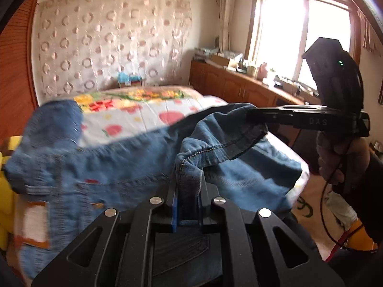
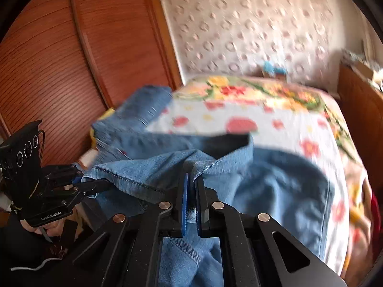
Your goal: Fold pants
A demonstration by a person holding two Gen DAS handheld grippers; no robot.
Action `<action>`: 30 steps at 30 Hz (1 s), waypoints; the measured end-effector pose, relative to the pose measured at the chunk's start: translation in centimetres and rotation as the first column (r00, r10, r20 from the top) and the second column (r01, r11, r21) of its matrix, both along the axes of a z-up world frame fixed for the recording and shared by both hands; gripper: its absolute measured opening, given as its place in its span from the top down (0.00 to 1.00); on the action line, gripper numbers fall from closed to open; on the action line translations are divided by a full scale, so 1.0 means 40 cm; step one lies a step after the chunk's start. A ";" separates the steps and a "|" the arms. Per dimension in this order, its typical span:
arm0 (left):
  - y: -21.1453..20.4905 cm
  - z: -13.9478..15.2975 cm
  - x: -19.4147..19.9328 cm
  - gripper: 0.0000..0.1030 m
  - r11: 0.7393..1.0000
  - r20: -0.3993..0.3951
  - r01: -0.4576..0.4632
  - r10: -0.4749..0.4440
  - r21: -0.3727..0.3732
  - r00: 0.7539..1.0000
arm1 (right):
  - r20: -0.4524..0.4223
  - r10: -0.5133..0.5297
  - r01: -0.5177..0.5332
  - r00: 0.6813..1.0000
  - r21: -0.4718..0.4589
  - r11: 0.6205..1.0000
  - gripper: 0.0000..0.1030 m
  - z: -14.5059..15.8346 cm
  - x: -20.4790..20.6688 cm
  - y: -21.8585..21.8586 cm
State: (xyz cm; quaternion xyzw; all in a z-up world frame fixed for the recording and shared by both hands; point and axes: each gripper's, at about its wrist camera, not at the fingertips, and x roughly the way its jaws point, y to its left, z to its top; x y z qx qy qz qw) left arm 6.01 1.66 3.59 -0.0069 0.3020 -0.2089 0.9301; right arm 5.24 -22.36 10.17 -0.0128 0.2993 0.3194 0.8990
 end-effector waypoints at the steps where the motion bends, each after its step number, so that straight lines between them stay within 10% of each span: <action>1: 0.016 0.015 -0.011 0.88 1.000 0.007 -0.007 0.007 -0.007 1.000 | 0.019 0.017 -0.017 1.000 0.009 1.000 0.96 0.026 -0.004 0.015; 14: 0.237 0.045 -0.114 0.88 0.983 0.005 -0.185 0.185 -0.014 0.983 | 0.084 0.230 -0.232 0.970 0.014 0.973 0.97 0.164 0.067 0.278; 30: 0.325 -0.105 -0.086 0.87 0.958 -0.143 -0.287 0.285 0.007 0.948 | 0.007 0.285 -0.282 0.959 -0.128 0.951 0.99 0.050 0.209 0.494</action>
